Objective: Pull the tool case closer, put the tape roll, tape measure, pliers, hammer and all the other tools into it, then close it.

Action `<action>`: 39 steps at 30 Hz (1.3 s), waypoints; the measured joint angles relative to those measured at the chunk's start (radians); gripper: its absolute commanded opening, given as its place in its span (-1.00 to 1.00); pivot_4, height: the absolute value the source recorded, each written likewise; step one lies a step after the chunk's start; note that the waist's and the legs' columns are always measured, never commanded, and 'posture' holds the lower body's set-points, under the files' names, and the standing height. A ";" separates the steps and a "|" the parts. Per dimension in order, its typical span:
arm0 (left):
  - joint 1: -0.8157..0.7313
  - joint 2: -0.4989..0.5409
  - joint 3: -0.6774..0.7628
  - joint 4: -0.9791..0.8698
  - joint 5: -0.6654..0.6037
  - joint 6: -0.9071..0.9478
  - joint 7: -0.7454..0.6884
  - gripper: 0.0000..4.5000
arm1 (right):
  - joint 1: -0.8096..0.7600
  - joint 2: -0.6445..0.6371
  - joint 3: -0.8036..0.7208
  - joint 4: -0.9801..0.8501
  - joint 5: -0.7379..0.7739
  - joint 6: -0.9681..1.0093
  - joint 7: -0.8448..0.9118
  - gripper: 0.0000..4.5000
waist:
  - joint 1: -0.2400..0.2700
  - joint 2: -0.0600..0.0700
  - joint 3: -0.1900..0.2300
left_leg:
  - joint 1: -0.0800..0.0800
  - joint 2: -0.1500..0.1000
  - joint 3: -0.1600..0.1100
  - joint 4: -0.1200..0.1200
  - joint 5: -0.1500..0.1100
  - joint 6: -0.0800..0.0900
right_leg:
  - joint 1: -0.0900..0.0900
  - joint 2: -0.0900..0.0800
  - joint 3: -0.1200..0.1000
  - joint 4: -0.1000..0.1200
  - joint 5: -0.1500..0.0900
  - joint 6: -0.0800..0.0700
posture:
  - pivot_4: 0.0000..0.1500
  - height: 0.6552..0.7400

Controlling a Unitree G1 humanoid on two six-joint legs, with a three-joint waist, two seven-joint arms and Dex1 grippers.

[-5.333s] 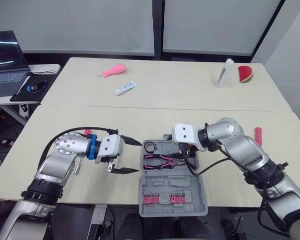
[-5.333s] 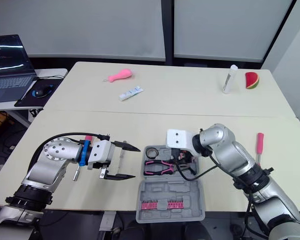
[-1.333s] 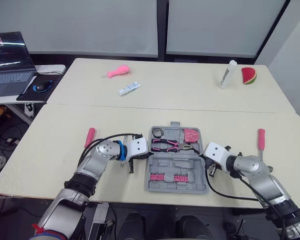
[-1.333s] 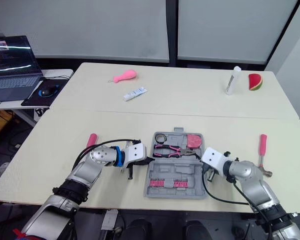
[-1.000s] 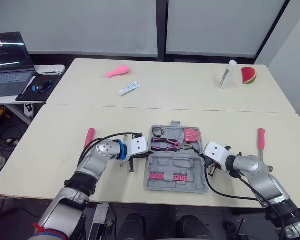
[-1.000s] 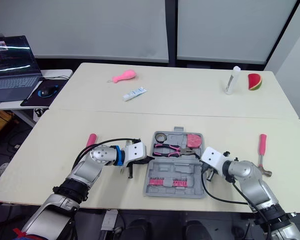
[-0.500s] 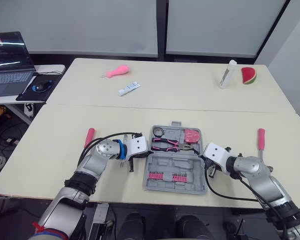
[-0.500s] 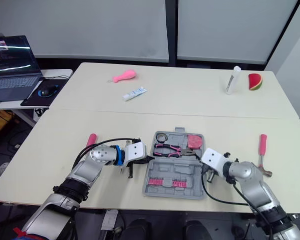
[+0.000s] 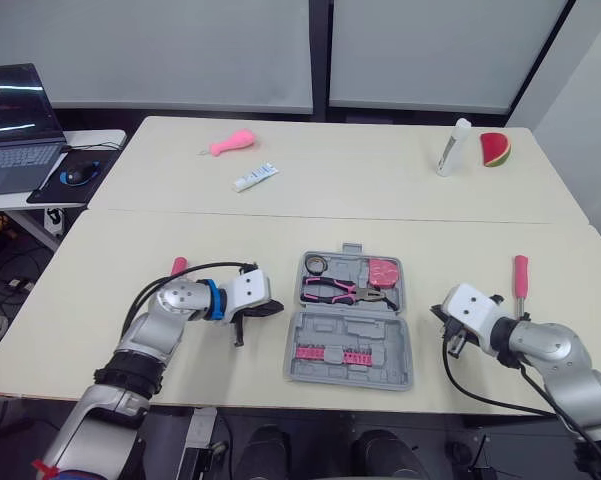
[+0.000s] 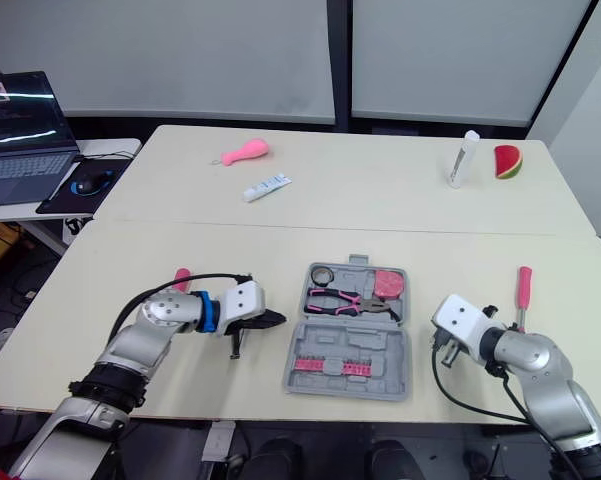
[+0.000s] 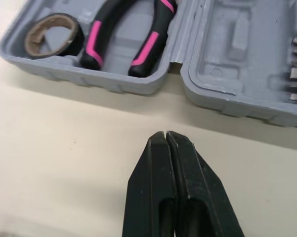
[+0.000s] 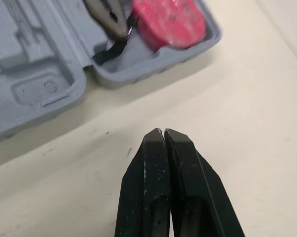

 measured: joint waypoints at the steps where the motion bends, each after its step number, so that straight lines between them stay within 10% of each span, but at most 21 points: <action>1: 0.012 0.014 0.040 -0.031 -0.041 0.034 0.002 -0.99 | 0.026 -0.001 -0.036 -0.027 0.018 -0.014 0.003 -1.00 | 0.000 0.000 0.000 | 0.000 0.000 -0.001 0.000 0.000 0.000 | 0.000 0.000 -0.001 0.000 0.000 0.000 | 1.00 1.00; 13: 0.275 0.104 0.565 -0.034 -0.268 0.273 0.283 -0.99 | 0.364 0.143 -0.591 -0.173 0.254 -0.017 -0.061 -1.00 | -0.001 0.000 0.000 | 0.002 0.000 0.000 -0.004 -0.002 0.003 | 0.000 0.000 0.000 -0.001 0.000 0.000 | 1.00 1.00; 18: 0.404 0.106 0.695 0.035 -0.285 0.274 0.358 -0.47 | 0.504 0.217 -0.702 -0.125 0.286 -0.064 -0.073 -1.00 | -0.002 0.000 0.000 | 0.004 0.000 0.001 -0.008 -0.002 0.003 | 0.001 -0.001 0.001 -0.002 0.000 0.000 | 1.00 1.00; 29: 0.574 0.089 0.788 0.050 -0.331 0.271 0.383 1.00 | 0.612 0.230 -0.690 -0.110 0.357 -0.106 -0.022 0.00 | -0.003 -0.001 -0.001 | 0.008 0.001 0.003 -0.013 -0.001 0.002 | 0.002 -0.001 0.002 -0.003 0.000 0.000 | 1.00 1.00; 39: 0.669 0.044 0.787 -0.092 -0.362 0.302 0.396 1.00 | 0.629 0.162 -0.678 -0.063 0.353 -0.131 0.025 0.97 | -0.003 -0.002 -0.001 | 0.009 0.001 0.003 -0.013 -0.001 0.002 | 0.003 -0.001 0.002 -0.004 0.000 0.000 | 1.00 1.00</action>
